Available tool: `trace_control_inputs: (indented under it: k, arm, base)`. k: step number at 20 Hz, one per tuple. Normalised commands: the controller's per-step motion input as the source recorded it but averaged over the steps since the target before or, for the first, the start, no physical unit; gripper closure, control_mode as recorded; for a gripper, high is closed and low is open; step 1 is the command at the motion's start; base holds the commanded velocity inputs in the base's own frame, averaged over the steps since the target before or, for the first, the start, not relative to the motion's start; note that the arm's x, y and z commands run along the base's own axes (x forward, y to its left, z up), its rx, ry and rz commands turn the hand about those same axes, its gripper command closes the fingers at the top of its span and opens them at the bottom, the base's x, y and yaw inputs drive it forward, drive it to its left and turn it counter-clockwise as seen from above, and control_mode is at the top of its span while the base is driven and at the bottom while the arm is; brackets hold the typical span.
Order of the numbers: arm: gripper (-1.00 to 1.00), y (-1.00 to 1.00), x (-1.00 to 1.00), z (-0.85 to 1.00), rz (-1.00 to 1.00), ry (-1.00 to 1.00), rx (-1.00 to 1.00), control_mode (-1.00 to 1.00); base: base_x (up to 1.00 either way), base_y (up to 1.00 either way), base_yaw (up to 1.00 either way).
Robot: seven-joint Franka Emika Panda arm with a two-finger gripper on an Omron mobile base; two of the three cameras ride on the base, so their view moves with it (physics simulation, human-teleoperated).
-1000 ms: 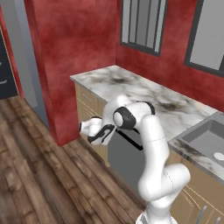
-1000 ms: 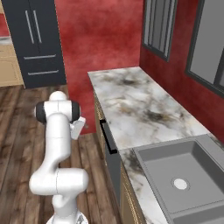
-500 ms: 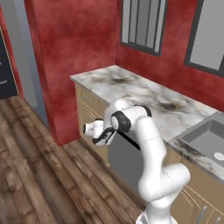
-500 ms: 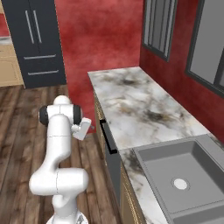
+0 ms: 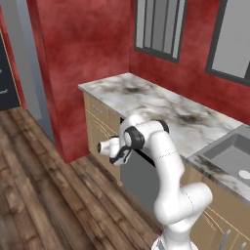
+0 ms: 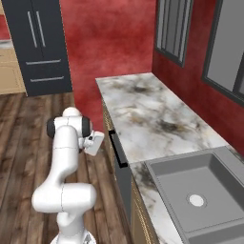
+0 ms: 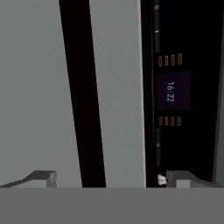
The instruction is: Open the dishwasher door and pull out the top rack.
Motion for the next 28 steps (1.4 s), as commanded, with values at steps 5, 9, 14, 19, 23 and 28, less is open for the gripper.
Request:
trace_control_inputs:
  k: [5, 9, 14, 19, 23, 28]
  arm:
    - [-1.00, -0.19, 0.19, -0.22, 0.06, 0.00, -0.01, -1.00]
    - [-1.00, -0.18, 0.22, -0.20, 0.04, 0.00, -0.01, -1.00]
    - [-1.00, -0.15, 0.27, -0.24, 0.03, 0.00, 0.00, -1.00]
    - [-1.00, -0.15, 0.24, -0.28, 0.03, 0.00, 0.00, -1.00]
    - [-1.00, -0.14, 0.25, -0.30, 0.02, 0.00, 0.00, -1.00]
    - [-1.00, -0.12, 0.26, -0.32, 0.01, 0.00, 0.00, -1.00]
  base:
    - [0.00, 0.00, 0.00]
    - [0.00, 0.00, 0.00]
    - [0.00, 0.00, 0.00]
    - [0.00, 0.00, 0.00]
    - [0.00, 0.00, 0.00]
    - [0.00, 0.00, 0.00]
